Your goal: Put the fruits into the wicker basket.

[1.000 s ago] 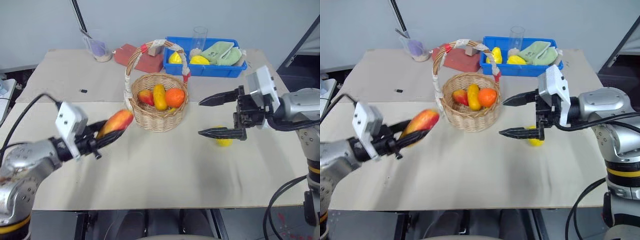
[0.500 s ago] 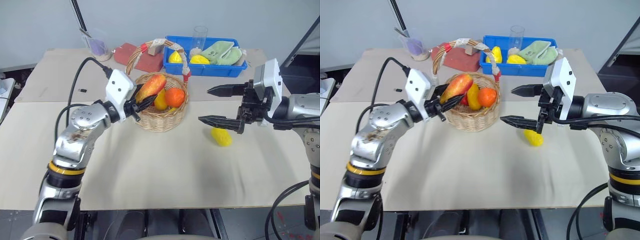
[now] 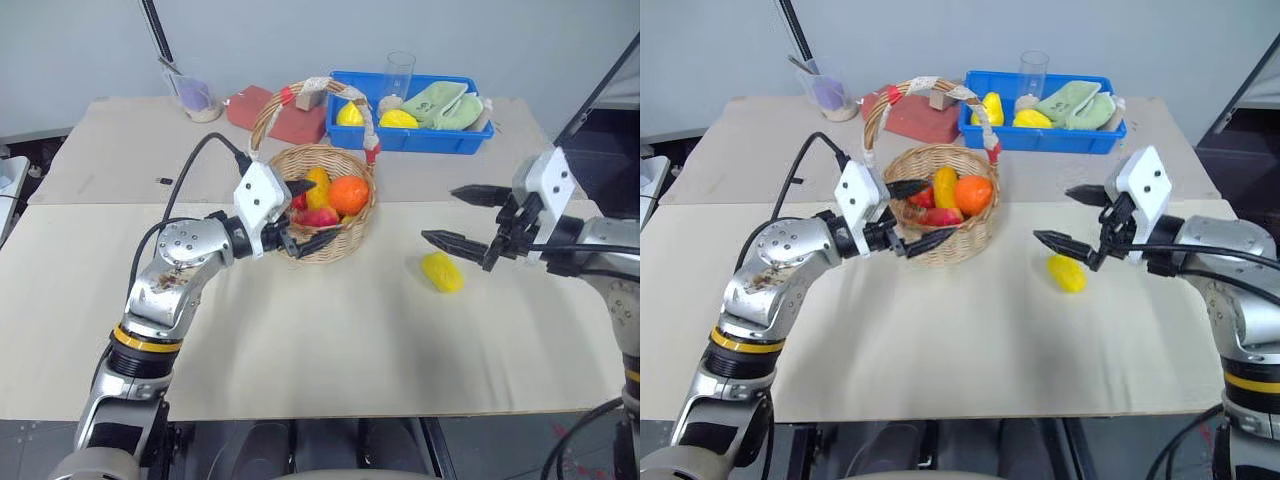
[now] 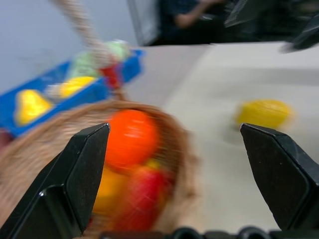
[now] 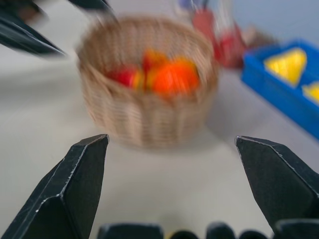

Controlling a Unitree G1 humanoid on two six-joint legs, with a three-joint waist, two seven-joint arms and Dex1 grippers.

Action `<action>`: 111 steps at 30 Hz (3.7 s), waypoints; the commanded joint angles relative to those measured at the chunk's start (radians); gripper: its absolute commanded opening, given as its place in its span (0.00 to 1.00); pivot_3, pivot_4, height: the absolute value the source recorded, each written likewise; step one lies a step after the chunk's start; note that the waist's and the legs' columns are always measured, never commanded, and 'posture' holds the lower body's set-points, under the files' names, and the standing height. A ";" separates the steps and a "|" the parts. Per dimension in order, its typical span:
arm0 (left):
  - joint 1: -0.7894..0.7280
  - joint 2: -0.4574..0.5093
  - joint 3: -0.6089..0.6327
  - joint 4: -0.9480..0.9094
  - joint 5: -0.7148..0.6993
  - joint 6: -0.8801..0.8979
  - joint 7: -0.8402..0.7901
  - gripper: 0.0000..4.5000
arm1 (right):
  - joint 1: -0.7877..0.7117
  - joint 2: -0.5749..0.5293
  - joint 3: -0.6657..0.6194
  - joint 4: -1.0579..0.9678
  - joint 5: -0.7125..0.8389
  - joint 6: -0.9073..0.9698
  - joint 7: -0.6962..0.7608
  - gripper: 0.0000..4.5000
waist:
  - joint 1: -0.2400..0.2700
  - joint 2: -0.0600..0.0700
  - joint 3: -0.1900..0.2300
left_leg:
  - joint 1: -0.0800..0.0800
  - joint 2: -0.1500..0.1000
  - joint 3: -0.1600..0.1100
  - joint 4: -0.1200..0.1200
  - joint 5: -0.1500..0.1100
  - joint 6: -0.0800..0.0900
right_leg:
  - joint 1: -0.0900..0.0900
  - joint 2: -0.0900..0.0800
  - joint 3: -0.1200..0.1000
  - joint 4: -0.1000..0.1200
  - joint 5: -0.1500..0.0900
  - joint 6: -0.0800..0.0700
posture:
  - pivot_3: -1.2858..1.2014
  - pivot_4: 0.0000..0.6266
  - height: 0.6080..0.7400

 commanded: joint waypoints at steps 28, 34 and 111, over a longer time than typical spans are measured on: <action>0.352 0.265 0.360 -0.291 -0.292 0.069 -0.207 1.00 | -0.035 0.103 0.155 0.014 -0.070 0.107 0.036 0.33 | -0.020 0.000 0.000 | 0.001 0.004 0.001 -0.001 -0.001 0.001 | -0.001 0.004 0.002 -0.001 0.000 -0.001 | 0.52 0.24 1.00; 0.426 0.263 0.497 -0.318 -0.355 0.108 -0.112 1.00 | -0.301 0.256 0.189 -0.016 -0.017 0.160 -0.046 0.33 | -0.022 0.000 0.000 | 0.003 0.005 -0.001 -0.001 -0.001 0.001 | 0.001 0.004 0.001 -0.001 -0.001 -0.001 | 0.52 0.24 1.00; 0.164 0.111 0.281 -0.274 -0.412 0.112 0.069 1.00 | -0.334 0.321 -0.164 0.554 -0.225 -0.369 -0.360 0.00 | -0.017 0.000 0.001 | 0.000 0.003 0.000 -0.003 0.001 -0.002 | -0.002 0.002 0.001 0.001 0.000 -0.001 | 0.52 0.24 1.00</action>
